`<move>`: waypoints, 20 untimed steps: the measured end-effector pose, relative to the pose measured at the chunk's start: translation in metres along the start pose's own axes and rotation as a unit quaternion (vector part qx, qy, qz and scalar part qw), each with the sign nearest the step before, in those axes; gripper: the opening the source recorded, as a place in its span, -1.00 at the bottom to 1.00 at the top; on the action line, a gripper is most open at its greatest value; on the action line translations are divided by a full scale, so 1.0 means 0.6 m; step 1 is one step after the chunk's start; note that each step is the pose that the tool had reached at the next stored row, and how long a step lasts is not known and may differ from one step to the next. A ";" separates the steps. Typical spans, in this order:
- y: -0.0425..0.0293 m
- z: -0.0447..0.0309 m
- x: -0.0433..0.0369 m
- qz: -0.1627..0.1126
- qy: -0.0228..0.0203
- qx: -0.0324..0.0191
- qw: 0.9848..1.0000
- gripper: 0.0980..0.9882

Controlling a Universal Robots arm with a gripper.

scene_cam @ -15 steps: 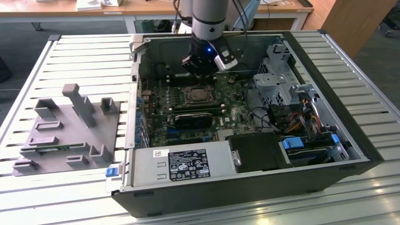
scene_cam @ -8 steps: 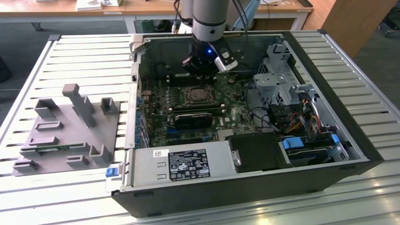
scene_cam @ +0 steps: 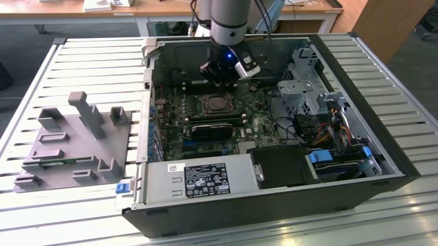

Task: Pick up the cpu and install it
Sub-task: 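Install the first cpu locking lever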

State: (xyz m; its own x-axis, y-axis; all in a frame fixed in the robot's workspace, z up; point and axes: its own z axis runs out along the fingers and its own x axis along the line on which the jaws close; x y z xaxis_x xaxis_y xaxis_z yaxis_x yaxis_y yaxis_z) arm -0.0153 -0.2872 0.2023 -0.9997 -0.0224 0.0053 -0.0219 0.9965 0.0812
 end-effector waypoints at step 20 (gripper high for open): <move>0.001 0.010 -0.001 0.000 0.001 0.018 1.000 -0.98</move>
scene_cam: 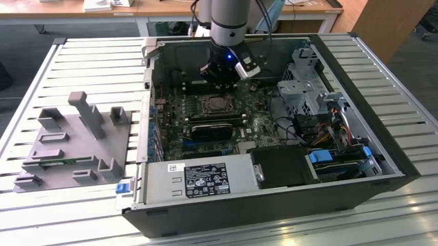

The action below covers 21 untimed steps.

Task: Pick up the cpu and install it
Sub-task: 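Install the first cpu locking lever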

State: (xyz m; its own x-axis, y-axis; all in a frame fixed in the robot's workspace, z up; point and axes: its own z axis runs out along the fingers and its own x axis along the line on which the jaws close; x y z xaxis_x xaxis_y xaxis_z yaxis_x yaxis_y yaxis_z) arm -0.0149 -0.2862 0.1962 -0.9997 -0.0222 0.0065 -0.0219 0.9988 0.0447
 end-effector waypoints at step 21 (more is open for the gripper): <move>0.002 -0.006 -0.001 0.000 0.000 0.023 1.000 -0.98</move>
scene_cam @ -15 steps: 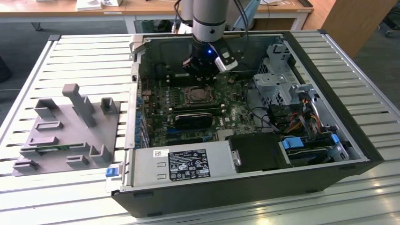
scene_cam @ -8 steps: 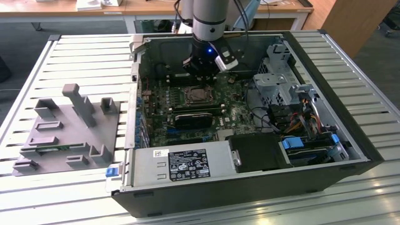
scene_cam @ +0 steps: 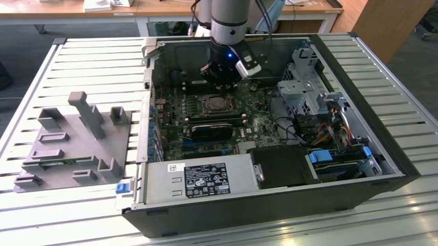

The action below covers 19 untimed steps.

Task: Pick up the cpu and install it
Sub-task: 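Install the first cpu locking lever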

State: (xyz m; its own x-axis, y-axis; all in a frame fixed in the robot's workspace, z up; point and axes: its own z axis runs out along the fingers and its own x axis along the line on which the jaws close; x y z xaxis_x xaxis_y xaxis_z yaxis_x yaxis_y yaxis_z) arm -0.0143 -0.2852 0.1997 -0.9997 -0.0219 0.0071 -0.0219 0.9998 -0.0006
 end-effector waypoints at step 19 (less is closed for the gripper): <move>0.003 -0.012 -0.002 0.000 0.000 -0.016 1.000 -0.98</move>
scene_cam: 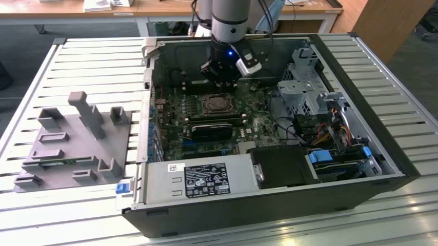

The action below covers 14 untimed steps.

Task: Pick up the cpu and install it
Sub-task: 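Install the first cpu locking lever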

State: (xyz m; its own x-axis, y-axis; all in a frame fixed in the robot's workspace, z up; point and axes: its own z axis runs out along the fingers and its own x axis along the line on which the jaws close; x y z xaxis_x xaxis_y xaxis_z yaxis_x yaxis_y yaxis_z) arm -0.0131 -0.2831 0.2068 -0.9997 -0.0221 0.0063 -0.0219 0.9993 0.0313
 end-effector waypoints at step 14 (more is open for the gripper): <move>-0.006 -0.010 0.000 0.000 0.000 0.000 1.000 -0.98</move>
State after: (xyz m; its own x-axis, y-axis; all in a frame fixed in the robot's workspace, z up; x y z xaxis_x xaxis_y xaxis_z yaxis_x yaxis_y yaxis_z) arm -0.0131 -0.2869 0.2129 -0.9997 -0.0221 0.0063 -0.0219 0.9993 0.0313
